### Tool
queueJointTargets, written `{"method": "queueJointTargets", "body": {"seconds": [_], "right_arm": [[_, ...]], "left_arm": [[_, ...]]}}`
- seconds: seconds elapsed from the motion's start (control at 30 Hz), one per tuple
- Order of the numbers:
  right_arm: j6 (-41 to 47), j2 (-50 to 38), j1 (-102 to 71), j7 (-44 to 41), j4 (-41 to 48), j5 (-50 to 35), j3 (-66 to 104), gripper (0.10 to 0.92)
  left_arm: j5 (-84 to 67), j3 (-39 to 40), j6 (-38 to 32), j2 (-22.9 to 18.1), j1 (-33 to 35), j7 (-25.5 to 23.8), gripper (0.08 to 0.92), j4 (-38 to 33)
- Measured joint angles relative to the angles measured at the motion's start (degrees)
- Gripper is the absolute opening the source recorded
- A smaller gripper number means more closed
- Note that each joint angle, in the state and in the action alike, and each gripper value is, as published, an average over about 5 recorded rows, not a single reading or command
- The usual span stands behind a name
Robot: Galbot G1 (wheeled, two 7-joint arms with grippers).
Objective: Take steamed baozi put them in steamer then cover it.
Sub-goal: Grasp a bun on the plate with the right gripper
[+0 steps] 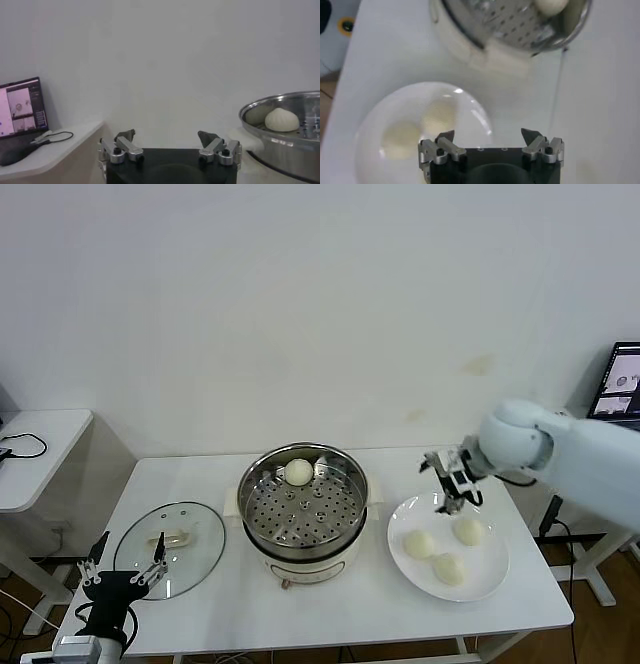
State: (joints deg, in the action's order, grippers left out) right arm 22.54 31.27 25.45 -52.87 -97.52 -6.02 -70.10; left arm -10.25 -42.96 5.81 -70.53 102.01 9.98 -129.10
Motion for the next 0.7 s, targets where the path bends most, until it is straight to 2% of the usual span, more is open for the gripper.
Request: {"method": "queueJointTargets", "body": {"seconds": [0.3,0.7], "right_arm": [[0.1,-0.4,-11.2,0.2,2.1,3.8,6.1,0.823],[-1.8,4.3,-22.6,0.7,9.7,8.1,13.5,0.823]], "left_arm": [[0.1,-0.5,0.6,0.3,-0.6,-0.2,0.823,0.4],[0.3,-1.0,0.8,0.3,-0.5,-0.4,0.823,0.7]]}}
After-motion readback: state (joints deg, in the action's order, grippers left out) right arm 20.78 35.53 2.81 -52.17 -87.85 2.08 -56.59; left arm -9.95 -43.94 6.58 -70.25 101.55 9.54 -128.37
